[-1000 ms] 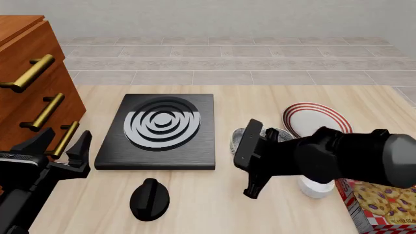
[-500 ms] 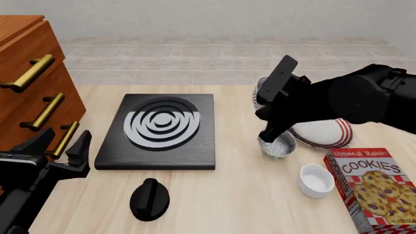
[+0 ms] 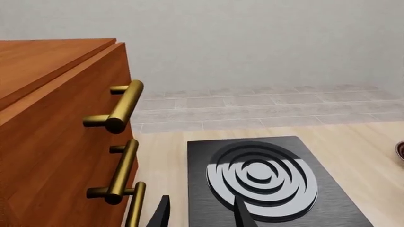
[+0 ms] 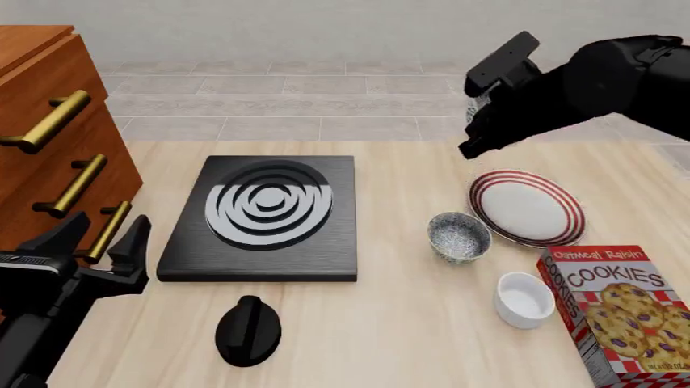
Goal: Pick the akita bowl from table center and place it on the plate.
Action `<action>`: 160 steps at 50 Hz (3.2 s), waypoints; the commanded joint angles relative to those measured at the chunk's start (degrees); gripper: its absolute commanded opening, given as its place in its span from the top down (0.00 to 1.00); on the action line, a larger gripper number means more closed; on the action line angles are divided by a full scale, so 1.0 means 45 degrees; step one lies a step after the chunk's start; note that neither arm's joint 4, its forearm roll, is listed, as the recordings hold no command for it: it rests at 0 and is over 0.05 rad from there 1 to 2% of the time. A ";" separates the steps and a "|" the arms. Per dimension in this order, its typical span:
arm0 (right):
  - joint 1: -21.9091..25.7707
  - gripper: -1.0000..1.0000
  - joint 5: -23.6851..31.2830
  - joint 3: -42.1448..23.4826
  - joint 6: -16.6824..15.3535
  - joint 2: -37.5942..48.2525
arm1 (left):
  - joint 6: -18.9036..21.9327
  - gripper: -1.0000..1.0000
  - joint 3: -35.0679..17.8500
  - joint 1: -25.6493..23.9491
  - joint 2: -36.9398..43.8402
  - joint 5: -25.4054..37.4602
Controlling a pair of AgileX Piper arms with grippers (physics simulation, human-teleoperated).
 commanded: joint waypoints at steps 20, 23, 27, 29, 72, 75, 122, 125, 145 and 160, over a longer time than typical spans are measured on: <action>-0.2909 1.00 -0.0535 -0.0567 0.0761 0.2344 | -0.0041 0.00 -0.0001 0.0034 0.0004 0.0000; -0.2940 1.00 -0.0630 -0.0527 0.0890 0.2471 | -0.0030 0.00 -0.0001 0.0023 0.0006 0.0000; -0.2837 1.00 -0.0717 -0.0441 0.1271 0.2648 | 0.0172 0.00 0.0000 0.0035 -0.0049 0.0000; -0.2589 1.00 -0.0674 -0.0432 0.1905 0.2676 | 0.0070 0.00 0.0000 0.0030 -0.0025 0.0000; -0.3787 1.00 -0.0835 -0.0232 0.0010 0.4985 | 0.0307 0.00 -0.0002 -0.0101 -0.0086 -0.0001; -0.4061 1.00 -0.1024 -0.0087 -0.0400 0.5066 | 0.0315 0.00 -0.0002 -0.0091 -0.0092 -0.0001; -0.3354 0.00 -0.1458 0.0591 0.0128 0.4941 | 0.0344 0.00 -0.0007 -0.0176 -0.0066 0.0000; -0.3340 0.00 -0.1492 0.0602 0.0126 0.4939 | 0.0347 0.00 -0.0004 -0.0178 -0.0068 0.0000; -0.3225 0.00 -0.1568 0.1337 0.0011 0.3851 | 0.0334 0.00 -0.0014 -0.0187 -0.0061 0.0000; -0.2645 0.00 -0.1782 0.2519 0.0898 0.1828 | 0.0315 0.00 -0.0005 -0.0205 -0.0086 0.0000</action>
